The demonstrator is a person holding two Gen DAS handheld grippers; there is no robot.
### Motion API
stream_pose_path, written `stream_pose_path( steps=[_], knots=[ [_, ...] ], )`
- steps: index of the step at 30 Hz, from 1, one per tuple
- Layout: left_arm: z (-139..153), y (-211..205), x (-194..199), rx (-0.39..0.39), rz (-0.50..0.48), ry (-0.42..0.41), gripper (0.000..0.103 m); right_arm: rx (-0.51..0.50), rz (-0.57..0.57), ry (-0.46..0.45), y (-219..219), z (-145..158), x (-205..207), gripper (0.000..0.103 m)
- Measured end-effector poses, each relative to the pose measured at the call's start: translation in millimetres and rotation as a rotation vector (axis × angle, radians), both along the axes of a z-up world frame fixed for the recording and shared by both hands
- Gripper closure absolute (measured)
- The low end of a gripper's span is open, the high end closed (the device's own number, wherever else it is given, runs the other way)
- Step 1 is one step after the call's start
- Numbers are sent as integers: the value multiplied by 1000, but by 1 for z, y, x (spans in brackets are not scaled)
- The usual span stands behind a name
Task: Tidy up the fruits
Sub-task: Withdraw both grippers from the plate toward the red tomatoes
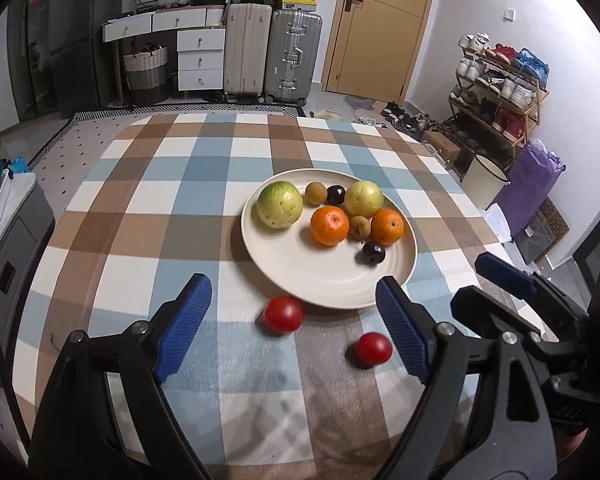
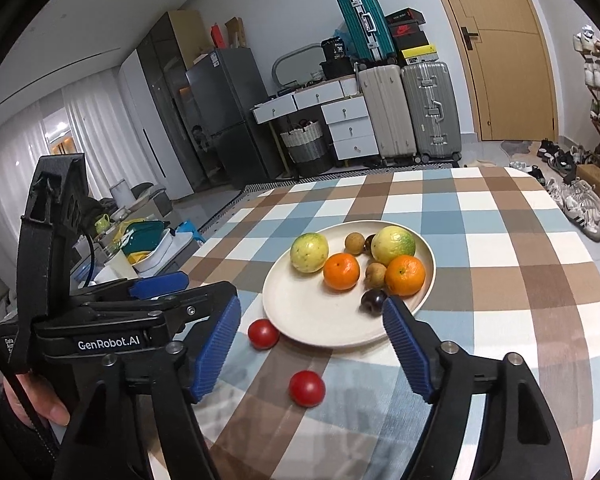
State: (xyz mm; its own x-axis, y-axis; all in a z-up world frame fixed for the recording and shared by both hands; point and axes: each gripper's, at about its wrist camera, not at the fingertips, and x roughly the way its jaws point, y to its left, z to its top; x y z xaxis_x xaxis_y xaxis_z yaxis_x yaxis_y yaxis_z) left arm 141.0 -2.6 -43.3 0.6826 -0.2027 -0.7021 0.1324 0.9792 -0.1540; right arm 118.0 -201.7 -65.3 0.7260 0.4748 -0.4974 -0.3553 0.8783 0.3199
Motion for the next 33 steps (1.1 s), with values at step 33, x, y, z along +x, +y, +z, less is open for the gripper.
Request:
stream_pose_path(
  steps=[33],
  knots=[
    [-78,39,-20,-31,49,86,2,-89,30,203,28,-64,-7,25]
  ],
)
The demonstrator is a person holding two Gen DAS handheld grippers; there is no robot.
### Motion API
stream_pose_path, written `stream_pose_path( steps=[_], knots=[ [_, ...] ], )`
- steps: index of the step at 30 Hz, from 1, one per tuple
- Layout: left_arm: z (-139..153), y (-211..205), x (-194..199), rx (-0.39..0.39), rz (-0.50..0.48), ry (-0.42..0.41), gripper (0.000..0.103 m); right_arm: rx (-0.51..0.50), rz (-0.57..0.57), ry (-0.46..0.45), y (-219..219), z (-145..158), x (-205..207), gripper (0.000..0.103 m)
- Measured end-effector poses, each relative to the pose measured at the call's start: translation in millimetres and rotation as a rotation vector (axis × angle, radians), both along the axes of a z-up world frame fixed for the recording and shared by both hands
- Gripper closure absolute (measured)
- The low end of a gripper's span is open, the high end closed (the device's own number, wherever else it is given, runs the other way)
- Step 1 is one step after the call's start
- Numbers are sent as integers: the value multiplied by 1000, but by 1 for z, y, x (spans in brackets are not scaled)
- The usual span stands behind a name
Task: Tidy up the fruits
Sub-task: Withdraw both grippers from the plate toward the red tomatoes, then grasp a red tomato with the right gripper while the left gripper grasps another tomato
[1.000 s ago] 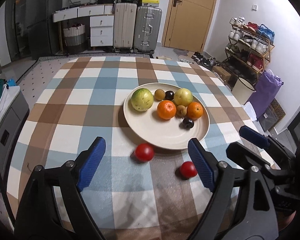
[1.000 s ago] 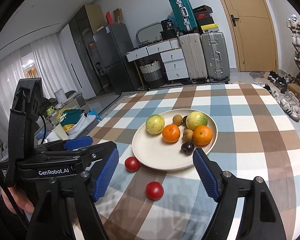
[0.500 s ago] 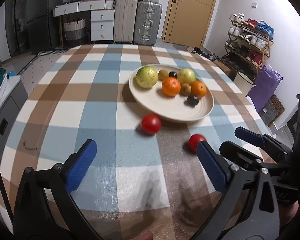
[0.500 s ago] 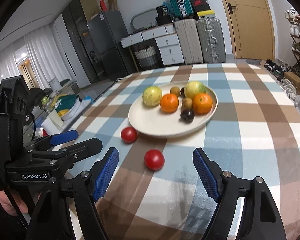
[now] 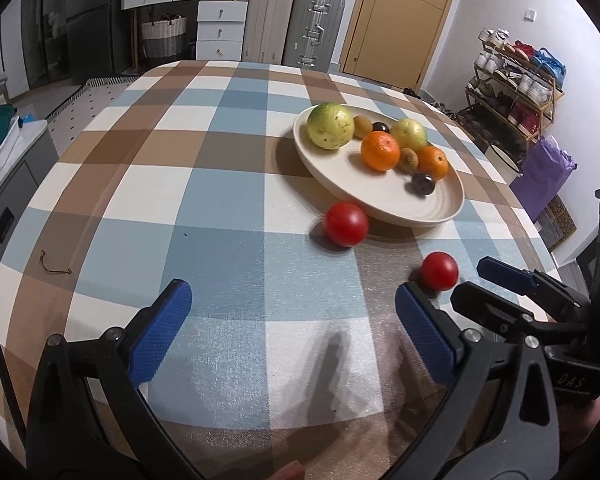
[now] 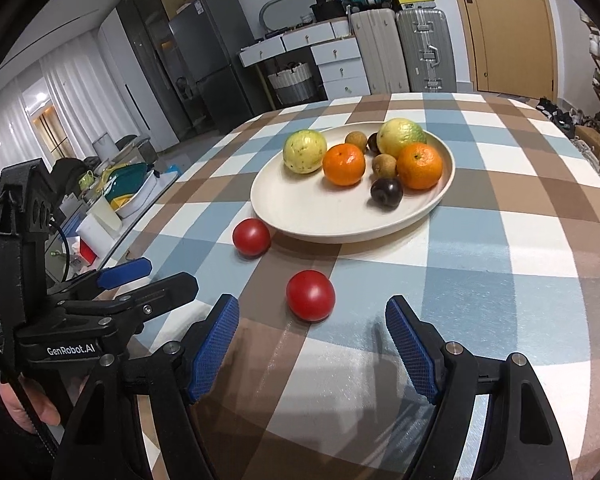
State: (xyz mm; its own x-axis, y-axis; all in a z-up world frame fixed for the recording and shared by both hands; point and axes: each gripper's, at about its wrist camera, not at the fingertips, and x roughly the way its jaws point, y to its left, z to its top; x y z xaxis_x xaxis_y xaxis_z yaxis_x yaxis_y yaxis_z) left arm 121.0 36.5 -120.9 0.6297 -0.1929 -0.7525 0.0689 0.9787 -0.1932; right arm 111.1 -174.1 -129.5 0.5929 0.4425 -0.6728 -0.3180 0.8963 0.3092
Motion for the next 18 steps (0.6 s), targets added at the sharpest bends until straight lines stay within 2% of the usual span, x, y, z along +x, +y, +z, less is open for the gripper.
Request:
stream_pose_path(
  steps=[6,10,16,17,18],
  knots=[
    [-4,3,6,-49,-25,10,2,14,20,57,5,-8,14,30],
    [-3,6,9,-66,-27,11,2,-13,27,65,12,-9,20,34],
    [-6,11,15,-81,-25,25,2,-84,63,62,27,-11,22,61],
    [-6,12,15,-84,-25,27,2,-93,66,60,28,-11,22,73],
    [-6,12,16,-86,-26,30,2,-94,73,62,28,-12,24,75]
  ],
)
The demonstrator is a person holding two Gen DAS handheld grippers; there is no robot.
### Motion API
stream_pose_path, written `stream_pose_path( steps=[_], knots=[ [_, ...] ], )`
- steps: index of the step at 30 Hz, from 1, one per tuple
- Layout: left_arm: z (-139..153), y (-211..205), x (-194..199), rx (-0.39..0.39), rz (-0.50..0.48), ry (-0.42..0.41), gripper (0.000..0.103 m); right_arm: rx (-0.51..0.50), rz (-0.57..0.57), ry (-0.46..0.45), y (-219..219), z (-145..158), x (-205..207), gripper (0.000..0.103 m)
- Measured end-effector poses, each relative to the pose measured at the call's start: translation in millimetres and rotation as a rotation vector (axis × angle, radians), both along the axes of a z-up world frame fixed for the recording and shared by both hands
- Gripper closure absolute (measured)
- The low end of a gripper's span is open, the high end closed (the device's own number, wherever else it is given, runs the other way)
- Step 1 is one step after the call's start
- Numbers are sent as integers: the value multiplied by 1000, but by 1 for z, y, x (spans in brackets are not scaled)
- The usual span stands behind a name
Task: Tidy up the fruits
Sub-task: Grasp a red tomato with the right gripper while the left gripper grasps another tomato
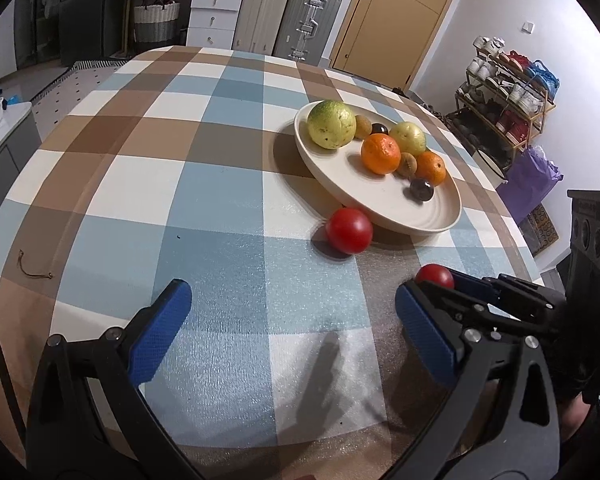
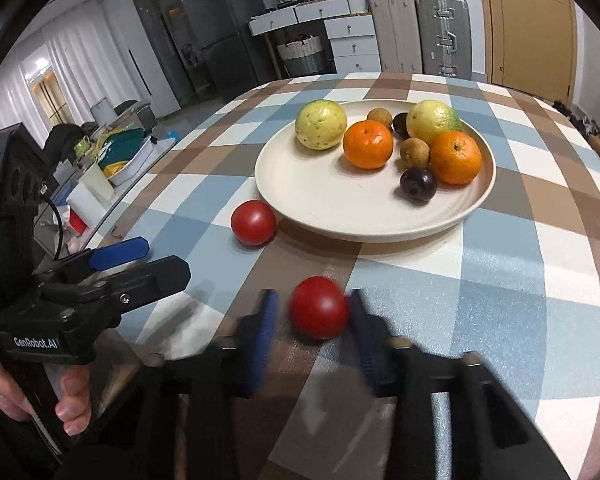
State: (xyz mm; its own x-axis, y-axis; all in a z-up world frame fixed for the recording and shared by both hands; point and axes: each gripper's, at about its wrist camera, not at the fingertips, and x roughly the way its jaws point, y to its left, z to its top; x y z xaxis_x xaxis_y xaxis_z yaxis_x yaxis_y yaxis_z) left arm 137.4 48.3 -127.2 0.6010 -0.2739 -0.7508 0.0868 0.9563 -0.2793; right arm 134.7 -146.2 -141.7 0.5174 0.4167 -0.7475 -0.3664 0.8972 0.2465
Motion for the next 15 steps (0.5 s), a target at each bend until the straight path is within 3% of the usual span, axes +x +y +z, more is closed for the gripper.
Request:
stream_pose_path(
  steps=[15],
  knots=[
    [-3,-11,19,33,-12,42,2,146,-9,-17,-23,8,0,75]
  ],
)
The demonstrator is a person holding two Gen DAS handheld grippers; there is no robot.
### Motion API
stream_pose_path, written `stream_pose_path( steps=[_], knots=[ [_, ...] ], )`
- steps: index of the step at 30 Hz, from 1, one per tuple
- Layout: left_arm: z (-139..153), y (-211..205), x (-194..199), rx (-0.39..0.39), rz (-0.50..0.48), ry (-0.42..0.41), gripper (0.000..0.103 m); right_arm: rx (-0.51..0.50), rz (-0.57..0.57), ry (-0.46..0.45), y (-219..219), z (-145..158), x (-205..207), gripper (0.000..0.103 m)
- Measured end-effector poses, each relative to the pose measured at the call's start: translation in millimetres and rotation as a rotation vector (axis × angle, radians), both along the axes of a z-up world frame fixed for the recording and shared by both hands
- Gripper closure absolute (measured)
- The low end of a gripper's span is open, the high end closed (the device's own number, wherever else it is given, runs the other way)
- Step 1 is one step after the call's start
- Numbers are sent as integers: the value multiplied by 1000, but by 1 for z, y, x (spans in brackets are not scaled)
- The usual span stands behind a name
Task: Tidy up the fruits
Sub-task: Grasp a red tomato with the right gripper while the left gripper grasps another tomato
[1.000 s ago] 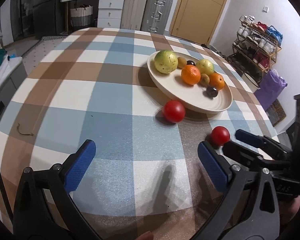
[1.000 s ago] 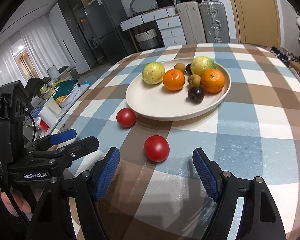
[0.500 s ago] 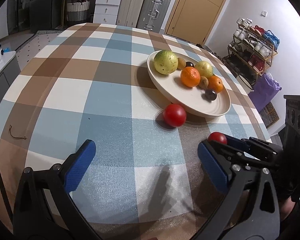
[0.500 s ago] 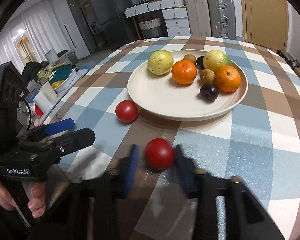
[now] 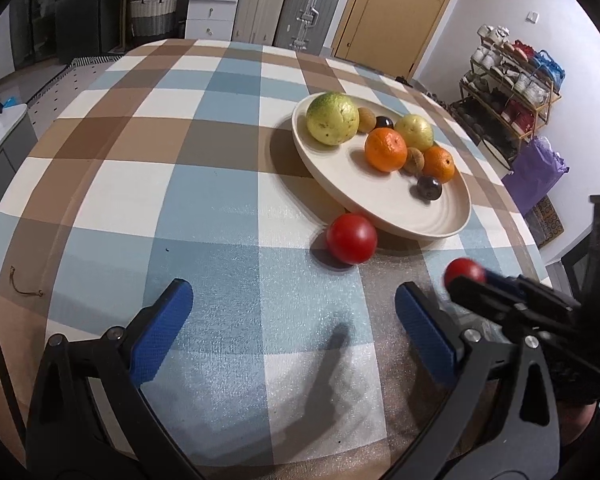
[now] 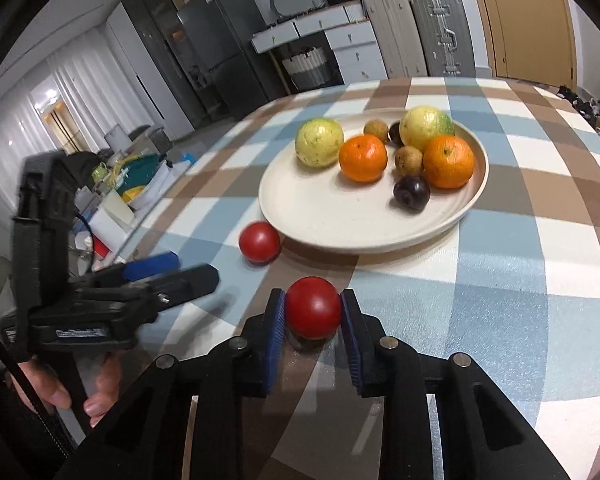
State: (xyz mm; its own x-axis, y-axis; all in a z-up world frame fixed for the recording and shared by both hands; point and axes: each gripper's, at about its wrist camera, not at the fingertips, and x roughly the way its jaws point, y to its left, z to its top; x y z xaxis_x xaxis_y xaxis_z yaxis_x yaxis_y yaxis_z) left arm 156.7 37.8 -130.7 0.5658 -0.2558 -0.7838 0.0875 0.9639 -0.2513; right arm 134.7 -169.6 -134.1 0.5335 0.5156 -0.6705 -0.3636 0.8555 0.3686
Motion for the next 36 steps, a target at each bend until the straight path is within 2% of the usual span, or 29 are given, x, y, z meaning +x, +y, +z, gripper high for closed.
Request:
stream_pose_path(
  steps=[3,22,25,28,30,31,32,33,36],
  knots=[
    [-1,-3,3,12,2,6,2,31,4,-29,-5,7,-2,75],
    [-4,-32,36,85,-43,38,2,86,-1,-37,-26,10,3,75],
    [-5,-36,42,85,-56,40,5,93,-5,-32,-28,9,3,75],
    [-5,-39,46,87,-61,33,16,95,-5,-28,-30,10,4,75],
    [-3,-40,47,76,-78,28,30,94,-6,-28,-31,11,4,75],
    [-3,-40,48,74,-86,31,32,93,-6,-28,-31,10,4,75],
    [-3,-40,48,68,-94,30,41,92,-6,-27,-31,10,5,75],
    [-2,-39,47,58,-103,28,55,91,-6,-27,-32,11,5,75],
    [-2,-36,46,21,-121,44,73,94,-6,-23,-32,10,5,75]
  ],
)
